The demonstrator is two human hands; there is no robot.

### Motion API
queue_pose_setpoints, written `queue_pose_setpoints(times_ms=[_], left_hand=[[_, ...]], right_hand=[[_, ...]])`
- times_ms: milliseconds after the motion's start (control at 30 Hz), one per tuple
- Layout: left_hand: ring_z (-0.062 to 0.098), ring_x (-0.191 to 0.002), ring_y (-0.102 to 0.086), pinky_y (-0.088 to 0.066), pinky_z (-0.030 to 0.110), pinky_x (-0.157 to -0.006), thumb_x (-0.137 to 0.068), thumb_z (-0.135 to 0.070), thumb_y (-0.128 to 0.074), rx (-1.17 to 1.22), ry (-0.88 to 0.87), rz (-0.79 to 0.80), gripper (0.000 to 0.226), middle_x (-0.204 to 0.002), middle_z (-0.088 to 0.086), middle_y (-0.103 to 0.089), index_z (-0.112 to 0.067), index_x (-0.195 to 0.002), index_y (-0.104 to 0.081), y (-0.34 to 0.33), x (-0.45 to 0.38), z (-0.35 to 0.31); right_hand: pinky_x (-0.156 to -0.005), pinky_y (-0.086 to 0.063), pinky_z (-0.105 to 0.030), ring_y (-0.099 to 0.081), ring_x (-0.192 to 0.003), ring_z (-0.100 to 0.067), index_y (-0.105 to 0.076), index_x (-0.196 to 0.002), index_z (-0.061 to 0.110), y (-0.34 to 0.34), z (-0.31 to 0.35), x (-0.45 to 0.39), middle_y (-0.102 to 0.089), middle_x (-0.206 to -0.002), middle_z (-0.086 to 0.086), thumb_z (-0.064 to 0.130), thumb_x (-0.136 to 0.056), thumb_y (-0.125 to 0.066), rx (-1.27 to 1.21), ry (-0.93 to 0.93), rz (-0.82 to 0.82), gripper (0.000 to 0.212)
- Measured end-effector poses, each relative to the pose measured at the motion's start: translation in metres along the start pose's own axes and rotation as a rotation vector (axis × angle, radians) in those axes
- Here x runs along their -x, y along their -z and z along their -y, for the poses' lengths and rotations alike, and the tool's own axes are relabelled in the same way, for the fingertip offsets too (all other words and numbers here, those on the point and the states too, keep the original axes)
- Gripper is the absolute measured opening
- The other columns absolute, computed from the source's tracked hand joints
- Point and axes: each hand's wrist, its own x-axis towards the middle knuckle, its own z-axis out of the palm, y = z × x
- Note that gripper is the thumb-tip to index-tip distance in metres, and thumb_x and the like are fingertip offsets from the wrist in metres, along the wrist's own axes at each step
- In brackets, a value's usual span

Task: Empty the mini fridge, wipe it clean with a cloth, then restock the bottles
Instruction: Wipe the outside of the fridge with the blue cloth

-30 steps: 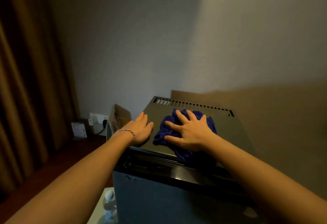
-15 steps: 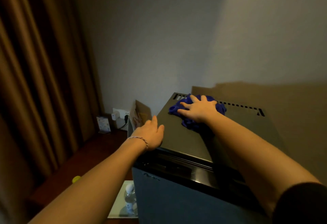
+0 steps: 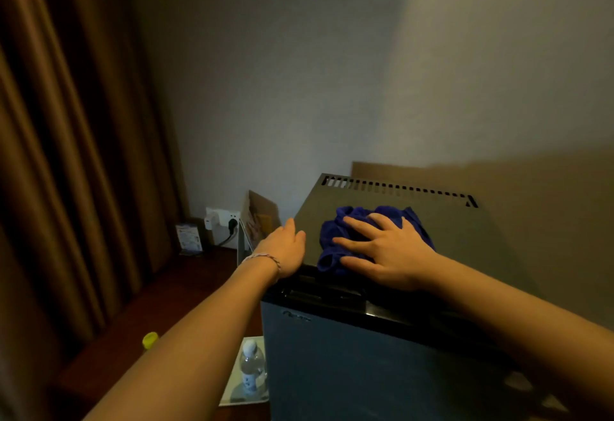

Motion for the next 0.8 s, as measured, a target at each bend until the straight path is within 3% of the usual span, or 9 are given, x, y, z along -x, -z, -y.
queue_pose_setpoints(times_ms=[167, 233, 300, 367, 600, 800], left_hand=[[0.034, -0.141, -0.033, -0.029, 0.041, -0.114, -0.106, -0.037, -0.022, 0.084, -0.003, -0.004, 0.057, -0.159, 0.014, -0.026, -0.016, -0.157, -0.011, 0.0, 0.002, 0.002], [0.033, -0.133, -0.041, -0.031, 0.039, -0.11, -0.106, -0.034, -0.023, 0.183, 0.015, -0.022, 0.049, -0.154, 0.014, -0.035, -0.014, -0.15, -0.032, 0.001, 0.0, 0.005], [0.031, -0.105, -0.05, -0.038, 0.039, -0.096, -0.106, -0.029, -0.022, 0.251, 0.036, -0.035, 0.038, -0.135, 0.019, -0.051, -0.01, -0.111, -0.055, -0.001, -0.005, 0.009], [0.03, -0.093, -0.048, -0.038, 0.038, -0.086, -0.106, -0.027, -0.022, 0.241, 0.056, -0.055, 0.036, -0.121, 0.023, -0.055, -0.008, -0.092, -0.049, -0.002, -0.009, 0.01], [0.029, -0.085, -0.045, -0.033, 0.033, -0.076, -0.106, -0.02, -0.022, 0.227, 0.07, -0.102, 0.034, -0.109, 0.022, -0.056, -0.014, -0.079, -0.042, -0.003, -0.011, 0.009], [0.03, -0.088, -0.048, -0.036, 0.036, -0.078, -0.106, -0.032, -0.02, 0.168, 0.046, -0.1, 0.035, -0.113, 0.021, -0.057, -0.013, -0.095, -0.046, -0.007, -0.011, 0.013]], right_hand=[[-0.115, -0.007, -0.066, 0.002, -0.152, -0.023, -0.012, -0.148, 0.062, 0.001, 0.012, 0.022, 0.006, -0.164, 0.02, 0.082, -0.074, 0.01, -0.001, 0.025, -0.004, 0.08], [-0.115, -0.004, -0.068, 0.004, -0.152, -0.022, -0.014, -0.148, 0.061, 0.001, 0.012, 0.017, 0.006, -0.164, 0.02, 0.082, -0.077, 0.008, -0.003, 0.02, -0.008, 0.077], [-0.113, -0.001, -0.071, 0.005, -0.152, -0.022, -0.015, -0.149, 0.06, 0.0, 0.017, 0.005, 0.006, -0.165, 0.019, 0.078, -0.087, -0.002, 0.01, 0.014, -0.006, 0.066], [-0.111, 0.001, -0.073, 0.004, -0.153, -0.023, -0.02, -0.149, 0.059, -0.003, 0.022, -0.011, 0.004, -0.165, 0.018, 0.074, -0.093, -0.011, 0.007, 0.021, -0.037, 0.058], [-0.112, -0.008, -0.07, -0.005, -0.151, -0.03, -0.027, -0.145, 0.062, 0.003, 0.012, -0.069, -0.002, -0.165, 0.019, 0.072, -0.096, -0.019, -0.034, -0.01, -0.013, 0.051], [-0.113, -0.006, -0.07, -0.003, -0.151, -0.03, -0.028, -0.143, 0.064, 0.004, -0.006, -0.111, -0.004, -0.165, 0.018, 0.075, -0.094, -0.02, -0.089, -0.07, -0.011, 0.05]])
